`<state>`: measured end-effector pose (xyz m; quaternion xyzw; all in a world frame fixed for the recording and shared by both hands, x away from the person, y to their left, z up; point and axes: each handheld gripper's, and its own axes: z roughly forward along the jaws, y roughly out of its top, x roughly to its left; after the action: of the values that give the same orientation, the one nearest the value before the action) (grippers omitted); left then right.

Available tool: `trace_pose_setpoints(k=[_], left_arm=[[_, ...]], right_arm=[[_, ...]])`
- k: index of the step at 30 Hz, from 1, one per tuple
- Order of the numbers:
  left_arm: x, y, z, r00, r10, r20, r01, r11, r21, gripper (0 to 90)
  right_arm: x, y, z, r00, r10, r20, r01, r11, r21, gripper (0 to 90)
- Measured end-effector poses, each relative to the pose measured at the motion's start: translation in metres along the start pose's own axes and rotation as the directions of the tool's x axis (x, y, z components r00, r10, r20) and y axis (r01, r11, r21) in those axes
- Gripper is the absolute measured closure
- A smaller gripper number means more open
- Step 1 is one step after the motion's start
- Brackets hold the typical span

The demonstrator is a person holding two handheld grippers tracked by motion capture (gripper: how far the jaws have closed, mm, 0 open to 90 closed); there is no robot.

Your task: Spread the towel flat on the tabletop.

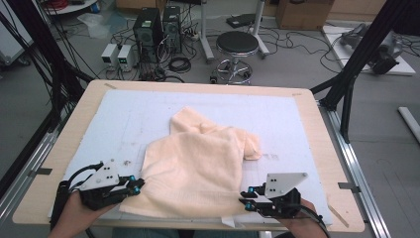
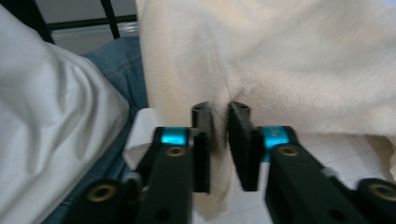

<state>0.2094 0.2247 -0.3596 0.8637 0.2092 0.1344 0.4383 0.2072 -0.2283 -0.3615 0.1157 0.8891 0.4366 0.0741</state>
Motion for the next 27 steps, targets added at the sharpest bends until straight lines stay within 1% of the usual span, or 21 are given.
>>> trace_pose_setpoints(k=[2,4,5,6,7,9,10,11,13,14,15,17,18,19,20,22,23,24,25,26,27], left_arm=[[0.003,0.000,0.000,0.9995,-0.028,0.011,0.028,0.9994,-0.020,74.8],[0.011,-0.001,0.004,0.9983,-0.056,0.014,0.057,0.9974,-0.045,70.6],[0.015,-0.001,0.008,0.9978,-0.066,0.008,0.067,0.9968,-0.044,67.1],[0.019,-0.001,0.013,0.9976,-0.069,0.000,0.069,0.9967,-0.043,64.7],[0.023,-0.002,0.019,0.9976,-0.068,-0.008,0.068,0.9967,-0.045,61.8],[0.033,-0.001,0.032,0.9976,-0.069,-0.011,0.068,0.9969,-0.039,58.9],[0.038,-0.001,0.039,0.9981,-0.058,-0.020,0.057,0.9979,-0.032,56.8],[0.043,-0.001,0.047,0.9978,-0.057,-0.033,0.056,0.9980,-0.028,55.8],[0.057,-0.001,0.063,0.9968,-0.067,-0.045,0.067,0.9977,-0.007,53.0],[0.063,-0.001,0.071,0.9955,-0.060,-0.073,0.061,0.9980,0.014,51.6],[0.069,-0.002,0.079,0.9934,-0.060,-0.098,0.063,0.9975,0.031,48.6],[0.081,-0.005,0.092,0.9909,-0.086,-0.103,0.092,0.9942,0.055,45.3],[0.086,-0.007,0.098,0.9893,-0.096,-0.110,0.104,0.9920,0.071,45.4],[0.091,-0.009,0.103,0.9880,-0.116,-0.102,0.125,0.9879,0.091,46.0],[0.095,-0.012,0.108,0.9873,-0.134,-0.085,0.143,0.9836,0.110,48.6],[0.099,-0.016,0.114,0.9868,-0.150,-0.062,0.157,0.9766,0.146,54.7],[0.098,-0.017,0.116,0.9867,-0.148,-0.067,0.157,0.9767,0.147,59.1],[0.096,-0.016,0.116,0.9882,-0.134,-0.076,0.144,0.9783,0.149,61.9],[0.095,-0.015,0.116,0.9897,-0.120,-0.078,0.131,0.9801,0.149,65.5],[0.093,-0.015,0.117,0.9907,-0.112,-0.077,0.122,0.9813,0.149,70.1],[0.093,-0.014,0.116,0.9917,-0.103,-0.078,0.114,0.9814,0.155,73.1]], right_arm=[[0.001,0.002,-0.004,0.9999,-0.002,0.014,0.003,1.000,-0.012,71.3],[-0.006,0.004,-0.003,0.9997,-0.001,0.026,0.001,1.000,-0.017,68.5],[-0.012,0.004,-0.001,0.9993,0.006,0.036,-0.005,1.000,-0.011,68.0],[-0.018,0.004,0.003,0.9986,0.002,0.053,-0.001,1.000,-0.009,67.6],[-0.025,0.004,0.008,0.9975,0.003,0.070,-0.003,1.000,0.006,67.0],[-0.040,0.002,0.019,0.9959,0.010,0.090,-0.012,1.000,0.022,66.0],[-0.049,0.001,0.026,0.9949,0.020,0.099,-0.022,0.999,0.028,65.7],[-0.057,-0.001,0.033,0.9945,0.031,0.100,-0.035,0.999,0.035,65.4],[-0.074,-0.003,0.046,0.9926,0.041,0.114,-0.046,0.998,0.043,64.4],[-0.081,-0.004,0.052,0.9913,0.043,0.124,-0.049,0.998,0.044,64.1],[-0.088,-0.005,0.057,0.9902,0.051,0.130,-0.059,0.996,0.060,63.6],[-0.099,-0.007,0.066,0.9888,0.059,0.137,-0.070,0.995,0.072,63.0],[-0.103,-0.009,0.069,0.9882,0.064,0.139,-0.076,0.994,0.084,62.7],[-0.108,-0.011,0.074,0.9883,0.069,0.136,-0.083,0.992,0.100,62.5],[-0.111,-0.013,0.078,0.9867,0.072,0.146,-0.090,0.988,0.126,62.5],[-0.114,-0.017,0.086,0.9868,0.079,0.141,-0.105,0.977,0.184,66.3],[-0.114,-0.018,0.090,0.9880,0.072,0.137,-0.101,0.972,0.214,70.2],[-0.114,-0.020,0.093,0.9889,0.077,0.128,-0.104,0.970,0.221,73.8],[-0.113,-0.021,0.094,0.9887,0.092,0.119,-0.115,0.972,0.203,76.6],[-0.114,-0.021,0.093,0.9884,0.095,0.118,-0.117,0.973,0.197,78.7],[-0.116,-0.022,0.093,0.9890,0.111,0.098,-0.128,0.972,0.196,83.0]])
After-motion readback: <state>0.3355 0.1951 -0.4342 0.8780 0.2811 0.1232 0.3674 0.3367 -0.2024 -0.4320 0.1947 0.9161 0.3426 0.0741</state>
